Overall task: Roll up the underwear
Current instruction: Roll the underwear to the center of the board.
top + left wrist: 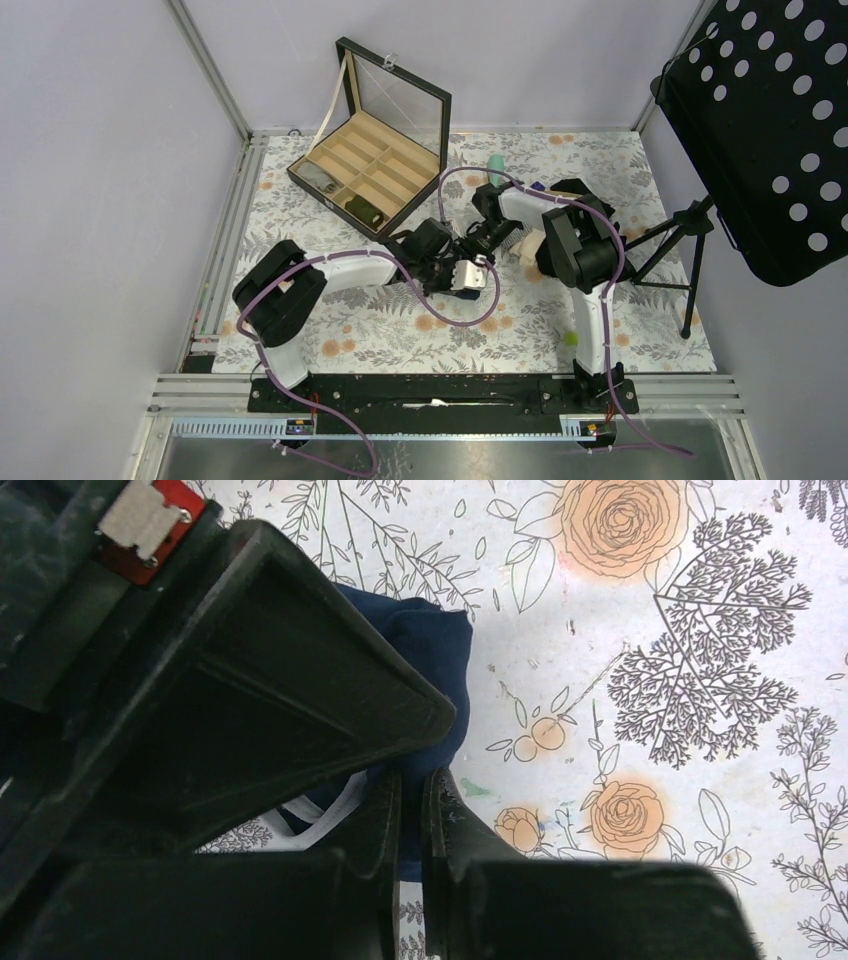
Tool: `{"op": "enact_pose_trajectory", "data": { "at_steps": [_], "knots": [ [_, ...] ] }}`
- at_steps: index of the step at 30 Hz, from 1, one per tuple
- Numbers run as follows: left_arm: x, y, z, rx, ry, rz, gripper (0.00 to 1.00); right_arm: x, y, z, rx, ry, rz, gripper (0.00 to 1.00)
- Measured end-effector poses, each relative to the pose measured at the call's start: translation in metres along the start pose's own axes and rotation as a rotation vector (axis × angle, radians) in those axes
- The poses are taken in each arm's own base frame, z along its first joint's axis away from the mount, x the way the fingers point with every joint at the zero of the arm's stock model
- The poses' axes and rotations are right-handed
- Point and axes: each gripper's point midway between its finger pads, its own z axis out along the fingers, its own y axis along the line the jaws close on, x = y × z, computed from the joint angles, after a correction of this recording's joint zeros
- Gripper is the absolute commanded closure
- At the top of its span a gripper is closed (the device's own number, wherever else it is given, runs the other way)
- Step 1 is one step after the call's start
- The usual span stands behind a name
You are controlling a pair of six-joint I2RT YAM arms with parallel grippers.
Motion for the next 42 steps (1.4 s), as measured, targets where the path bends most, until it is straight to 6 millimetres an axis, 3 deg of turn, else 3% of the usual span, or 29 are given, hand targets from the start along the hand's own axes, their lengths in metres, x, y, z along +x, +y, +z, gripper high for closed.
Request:
{"op": "enact_pose_trajectory", "data": {
  "at_steps": [11, 16, 20, 23, 27, 30, 34, 42],
  "knots": [
    [-0.001, -0.002, 0.001, 0.042, 0.019, -0.032, 1.0, 0.005, -0.012, -0.038, 0.184, 0.011, -0.044, 0.53],
    [0.005, -0.015, -0.009, 0.114, 0.049, -0.124, 1.0, 0.015, -0.018, -0.039, 0.212, 0.023, -0.03, 0.53],
    [0.01, -0.027, -0.019, 0.2, 0.072, -0.235, 1.0, -0.003, -0.02, -0.059, 0.29, -0.063, -0.086, 0.52],
    [0.01, -0.034, -0.021, 0.268, 0.084, -0.315, 1.0, -0.031, -0.017, -0.104, 0.423, -0.235, -0.161, 0.54],
    [0.003, -0.034, -0.011, 0.366, 0.088, -0.409, 1.0, -0.056, -0.004, -0.177, 0.594, -0.488, -0.203, 0.54],
    [-0.005, -0.034, -0.003, 0.439, 0.084, -0.471, 1.0, -0.057, 0.002, -0.212, 0.678, -0.605, -0.186, 0.54],
    [-0.012, -0.032, 0.005, 0.543, 0.067, -0.602, 1.0, -0.047, 0.018, -0.227, 0.759, -0.694, -0.213, 0.5],
    [-0.015, -0.013, 0.013, 0.715, 0.042, -1.0, 1.0, -0.008, 0.084, -0.237, 0.852, -0.805, -0.431, 0.51]
  ]
}}
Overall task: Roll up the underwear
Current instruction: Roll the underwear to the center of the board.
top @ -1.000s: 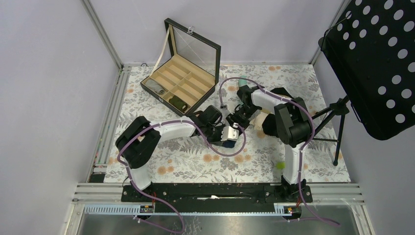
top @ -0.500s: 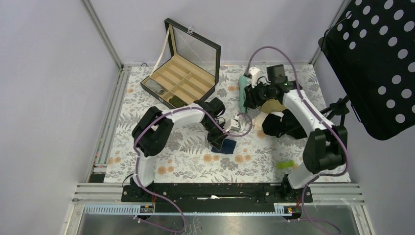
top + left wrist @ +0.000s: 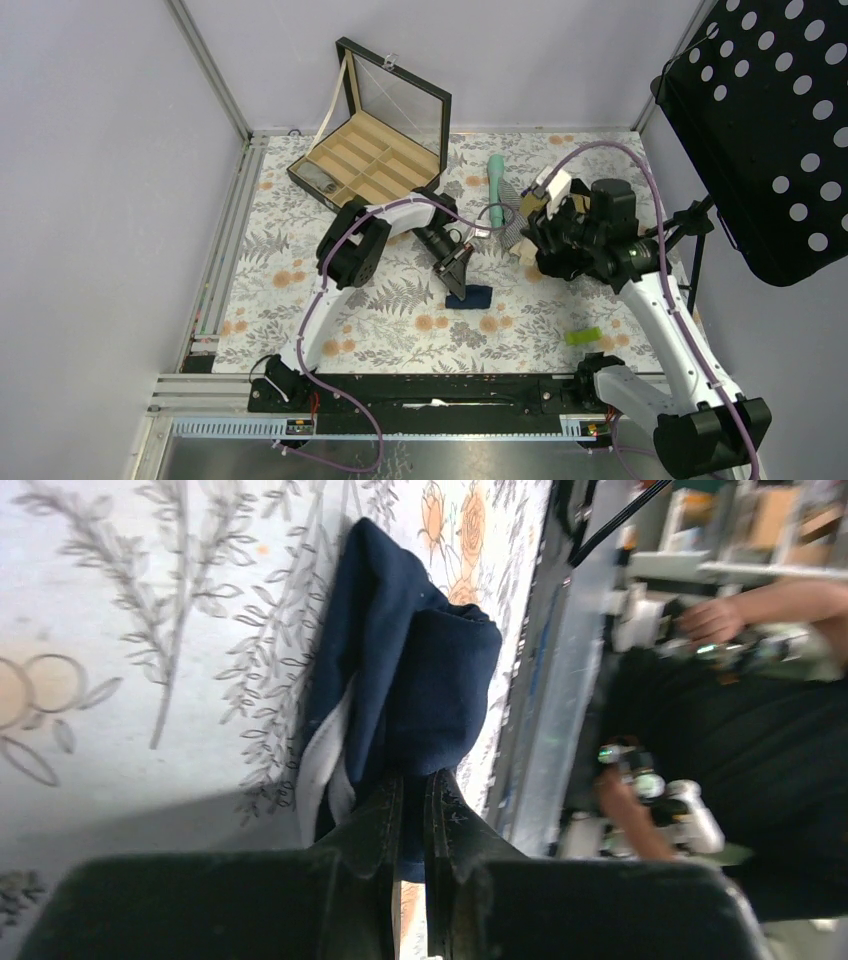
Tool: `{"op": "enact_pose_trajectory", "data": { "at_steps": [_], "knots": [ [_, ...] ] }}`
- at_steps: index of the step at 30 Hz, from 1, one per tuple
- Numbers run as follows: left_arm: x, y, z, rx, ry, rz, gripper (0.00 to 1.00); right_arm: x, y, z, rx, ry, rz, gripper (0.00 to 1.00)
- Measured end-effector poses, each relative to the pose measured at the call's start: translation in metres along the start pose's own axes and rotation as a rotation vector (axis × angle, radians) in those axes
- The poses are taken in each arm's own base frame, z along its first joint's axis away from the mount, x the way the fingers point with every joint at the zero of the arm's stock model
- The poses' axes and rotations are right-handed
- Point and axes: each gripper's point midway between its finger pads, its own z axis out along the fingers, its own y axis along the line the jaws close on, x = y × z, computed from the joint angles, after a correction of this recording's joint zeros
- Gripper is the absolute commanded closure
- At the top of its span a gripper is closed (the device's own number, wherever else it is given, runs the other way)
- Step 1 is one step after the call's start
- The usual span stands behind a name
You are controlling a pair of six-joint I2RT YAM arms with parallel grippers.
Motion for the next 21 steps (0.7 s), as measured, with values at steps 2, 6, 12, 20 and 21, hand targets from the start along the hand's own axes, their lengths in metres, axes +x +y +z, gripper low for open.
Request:
{"op": "enact_pose_trajectory", "data": {
  "at_steps": [2, 6, 12, 20, 21],
  "knots": [
    [-0.004, 0.003, 0.001, 0.048, -0.017, -0.088, 1.0, 0.016, 0.011, -0.005, -0.034, 0.025, -0.05, 0.51],
    [-0.005, 0.003, 0.003, 0.096, -0.03, -0.196, 1.0, 0.08, 0.048, 0.001, -0.186, 0.176, -0.117, 0.48],
    [-0.007, 0.003, 0.005, 0.108, -0.034, -0.248, 0.96, 0.142, 0.12, 0.015, -0.473, 0.325, -0.296, 0.46],
    [-0.008, 0.003, 0.005, 0.105, -0.034, -0.272, 0.9, 0.148, 0.147, 0.057, -0.588, 0.277, -0.537, 0.38],
    [-0.008, 0.003, 0.005, 0.104, -0.035, -0.272, 0.9, 0.15, 0.149, 0.062, -0.596, 0.271, -0.563, 0.38]
  ]
}}
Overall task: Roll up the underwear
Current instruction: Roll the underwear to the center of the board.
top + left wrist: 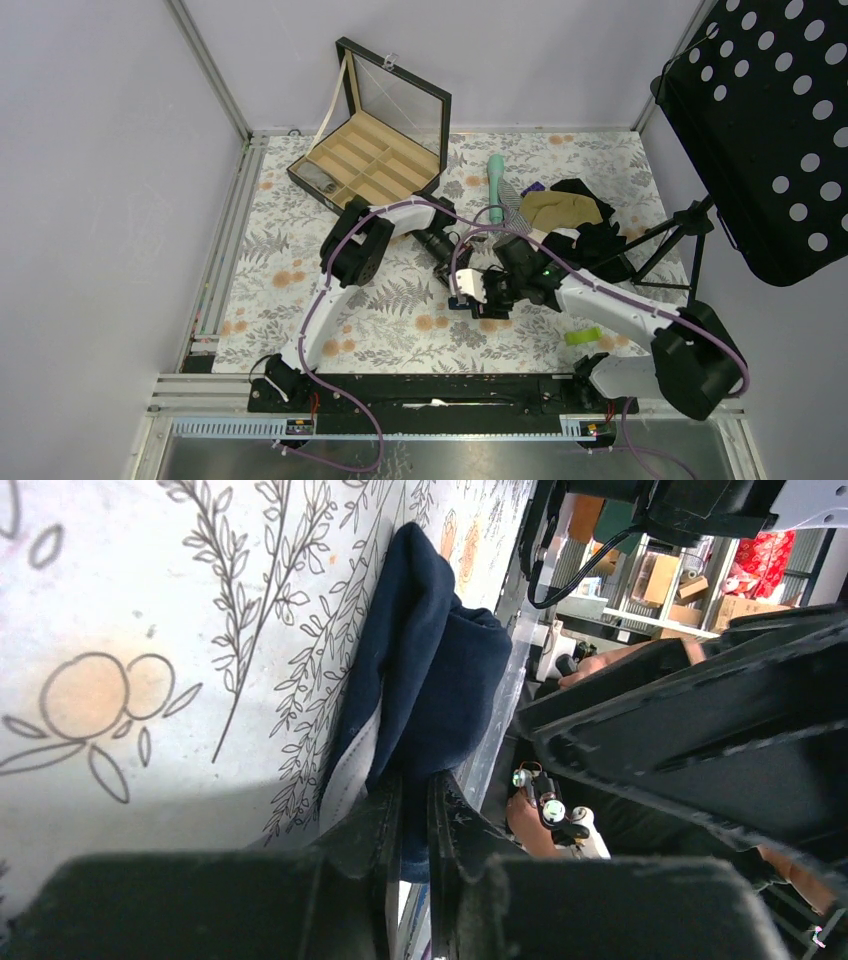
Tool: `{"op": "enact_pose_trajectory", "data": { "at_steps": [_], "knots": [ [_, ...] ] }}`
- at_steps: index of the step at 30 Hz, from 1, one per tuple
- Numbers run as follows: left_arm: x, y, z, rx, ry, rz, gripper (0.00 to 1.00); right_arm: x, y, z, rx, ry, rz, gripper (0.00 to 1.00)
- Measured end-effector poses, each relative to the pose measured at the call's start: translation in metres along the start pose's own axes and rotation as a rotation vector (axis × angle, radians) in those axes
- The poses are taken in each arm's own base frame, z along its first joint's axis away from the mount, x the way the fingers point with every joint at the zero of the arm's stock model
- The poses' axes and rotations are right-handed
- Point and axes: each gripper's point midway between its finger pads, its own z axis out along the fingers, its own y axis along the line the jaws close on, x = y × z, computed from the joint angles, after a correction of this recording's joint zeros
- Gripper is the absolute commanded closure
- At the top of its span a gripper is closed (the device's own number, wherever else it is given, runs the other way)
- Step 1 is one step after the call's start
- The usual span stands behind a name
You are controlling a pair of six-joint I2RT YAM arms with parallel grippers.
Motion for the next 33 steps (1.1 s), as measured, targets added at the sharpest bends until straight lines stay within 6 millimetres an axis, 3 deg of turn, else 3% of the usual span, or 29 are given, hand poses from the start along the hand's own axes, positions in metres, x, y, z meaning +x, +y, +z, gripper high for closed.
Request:
{"op": "enact_pose_trajectory", "data": {
  "at_steps": [7, 10, 15, 18, 21, 24, 27, 31, 33],
  "knots": [
    [-0.001, 0.001, -0.003, -0.002, -0.009, -0.008, 0.8, 0.019, -0.007, 0.034, -0.026, 0.065, -0.103, 0.45],
    [-0.003, 0.004, -0.006, -0.009, -0.016, -0.006, 0.7, 0.027, -0.011, 0.042, -0.02, 0.092, -0.143, 0.7],
    [-0.004, 0.009, -0.02, -0.037, -0.046, 0.01, 0.61, 0.026, -0.017, 0.045, -0.006, 0.1, -0.204, 0.85],
    [-0.006, 0.006, -0.046, -0.1, -0.11, 0.068, 0.6, 0.026, -0.019, 0.045, -0.009, 0.11, -0.212, 0.91],
    [-0.007, -0.007, -0.093, -0.194, -0.237, 0.146, 0.59, 0.027, -0.02, 0.045, -0.028, 0.122, -0.193, 0.92],
    [-0.003, -0.031, -0.151, -0.362, -0.402, 0.292, 0.56, 0.026, -0.023, 0.046, -0.072, 0.12, -0.121, 0.93],
    [0.013, -0.061, -0.189, -0.585, -0.563, 0.512, 0.53, 0.027, -0.032, 0.047, -0.133, 0.109, -0.011, 0.94],
    [0.048, -0.1, -0.199, -0.817, -0.724, 0.82, 0.43, 0.029, -0.049, 0.05, -0.24, 0.078, 0.187, 0.93],
    [0.063, -0.104, -0.192, -0.875, -0.749, 0.931, 0.41, 0.03, -0.054, 0.051, -0.286, 0.06, 0.282, 0.93]
  ]
}}
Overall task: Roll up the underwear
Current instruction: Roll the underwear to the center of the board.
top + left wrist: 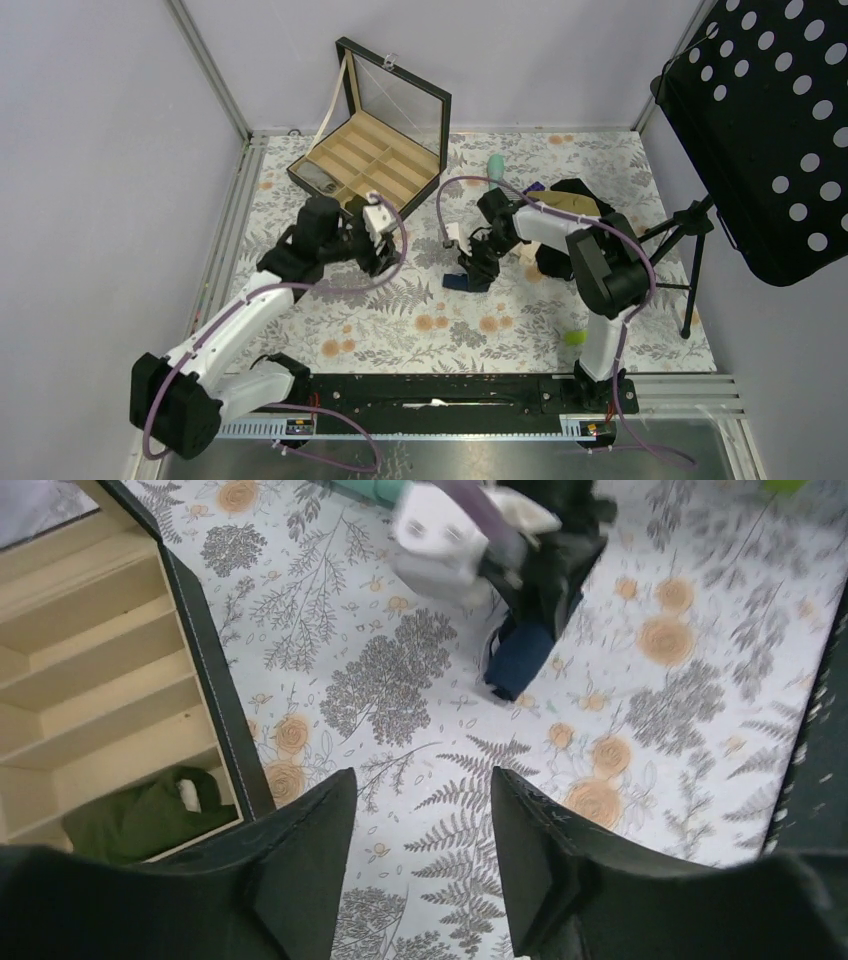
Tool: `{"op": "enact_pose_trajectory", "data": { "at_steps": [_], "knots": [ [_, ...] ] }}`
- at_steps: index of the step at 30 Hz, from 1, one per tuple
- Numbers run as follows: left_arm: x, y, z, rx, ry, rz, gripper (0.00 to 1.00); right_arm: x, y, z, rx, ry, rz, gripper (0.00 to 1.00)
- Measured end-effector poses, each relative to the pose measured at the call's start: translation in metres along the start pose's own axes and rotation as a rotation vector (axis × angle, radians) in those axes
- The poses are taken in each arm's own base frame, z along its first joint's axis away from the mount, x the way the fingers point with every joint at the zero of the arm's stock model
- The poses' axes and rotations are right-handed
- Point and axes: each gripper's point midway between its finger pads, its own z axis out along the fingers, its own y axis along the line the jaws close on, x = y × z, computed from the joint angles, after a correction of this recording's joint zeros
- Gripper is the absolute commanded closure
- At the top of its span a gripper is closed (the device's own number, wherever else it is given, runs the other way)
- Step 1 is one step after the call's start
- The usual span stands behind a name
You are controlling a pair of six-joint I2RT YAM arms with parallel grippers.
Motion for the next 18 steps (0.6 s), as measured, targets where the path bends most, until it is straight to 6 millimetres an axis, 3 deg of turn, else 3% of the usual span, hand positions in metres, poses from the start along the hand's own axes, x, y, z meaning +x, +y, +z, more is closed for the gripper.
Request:
{"op": "enact_pose_trajectory", "data": {
  "at_steps": [4, 9, 18],
  "knots": [
    [0.025, -0.029, 0.011, 0.049, 0.013, 0.206, 0.41, 0.001, -0.002, -0.001, -0.082, -0.048, 0.139, 0.92],
    [0.055, -0.063, 0.056, 0.211, 0.086, 0.393, 0.38, 0.001, -0.003, -0.001, -0.124, -0.071, 0.246, 0.92],
    [0.084, -0.08, 0.124, 0.308, 0.088, 0.49, 0.39, 0.0, -0.003, 0.0, -0.119, -0.075, 0.336, 0.92]
  ]
}}
